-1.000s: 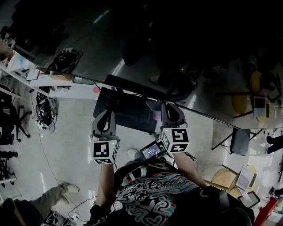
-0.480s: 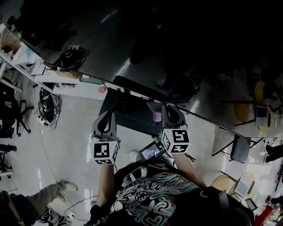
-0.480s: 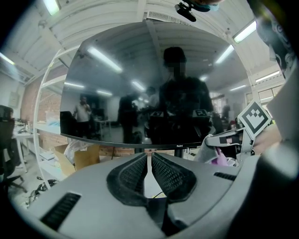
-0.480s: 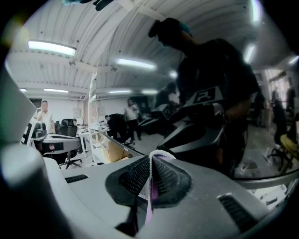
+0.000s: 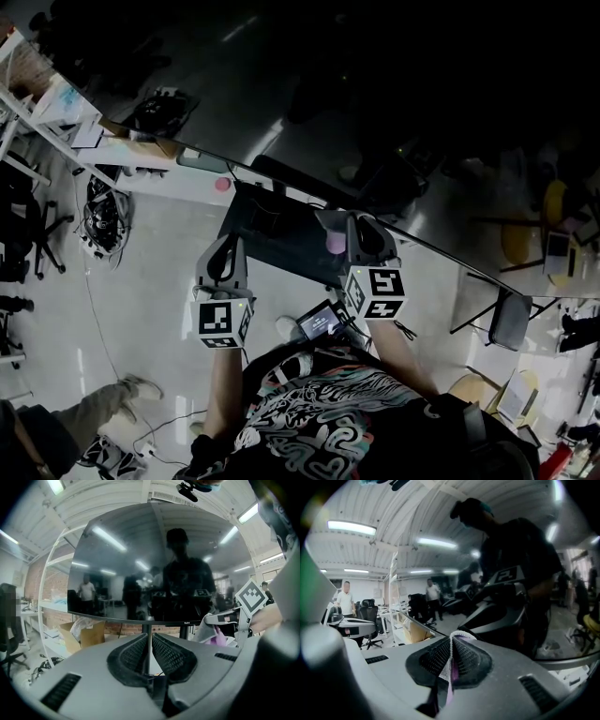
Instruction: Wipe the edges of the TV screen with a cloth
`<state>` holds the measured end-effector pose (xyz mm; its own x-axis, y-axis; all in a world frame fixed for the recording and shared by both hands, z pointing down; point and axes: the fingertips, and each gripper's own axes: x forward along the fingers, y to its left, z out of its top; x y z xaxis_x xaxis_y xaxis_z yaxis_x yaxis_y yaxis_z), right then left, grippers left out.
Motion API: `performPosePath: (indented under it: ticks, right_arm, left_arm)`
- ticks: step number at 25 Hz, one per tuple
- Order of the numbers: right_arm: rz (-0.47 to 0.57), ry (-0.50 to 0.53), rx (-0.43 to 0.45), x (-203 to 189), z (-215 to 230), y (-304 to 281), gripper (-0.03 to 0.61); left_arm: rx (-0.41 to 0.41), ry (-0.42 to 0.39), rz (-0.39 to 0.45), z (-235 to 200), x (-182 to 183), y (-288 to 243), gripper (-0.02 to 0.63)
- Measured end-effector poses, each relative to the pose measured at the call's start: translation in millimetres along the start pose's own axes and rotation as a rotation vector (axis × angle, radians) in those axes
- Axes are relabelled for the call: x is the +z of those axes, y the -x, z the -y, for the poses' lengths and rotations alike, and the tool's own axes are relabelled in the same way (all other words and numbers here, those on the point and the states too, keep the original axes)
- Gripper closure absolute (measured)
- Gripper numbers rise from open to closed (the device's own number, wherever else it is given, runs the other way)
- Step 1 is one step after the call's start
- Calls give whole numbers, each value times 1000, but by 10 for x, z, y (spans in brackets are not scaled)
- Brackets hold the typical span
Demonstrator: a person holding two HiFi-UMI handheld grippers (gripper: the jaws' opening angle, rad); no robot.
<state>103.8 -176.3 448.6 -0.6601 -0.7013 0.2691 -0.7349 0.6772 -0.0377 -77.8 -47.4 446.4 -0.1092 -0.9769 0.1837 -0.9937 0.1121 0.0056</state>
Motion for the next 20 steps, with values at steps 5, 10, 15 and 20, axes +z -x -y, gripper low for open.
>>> performPosePath:
  ticks: [5, 10, 15, 20]
  right_arm:
    - [3, -6, 5, 24, -52, -70, 541]
    - [-7, -6, 9, 5, -45, -42, 540]
    - [-12, -30, 17, 0, -70, -93, 541]
    - [-20, -57, 39, 10, -150, -176, 540]
  left_arm:
    - [6, -3, 5, -77, 5, 39, 574]
    - [14, -5, 9, -53, 13, 100, 574]
    - [33, 1, 9, -81, 2, 160, 574]
    - [77, 4, 20, -209, 24, 241, 574]
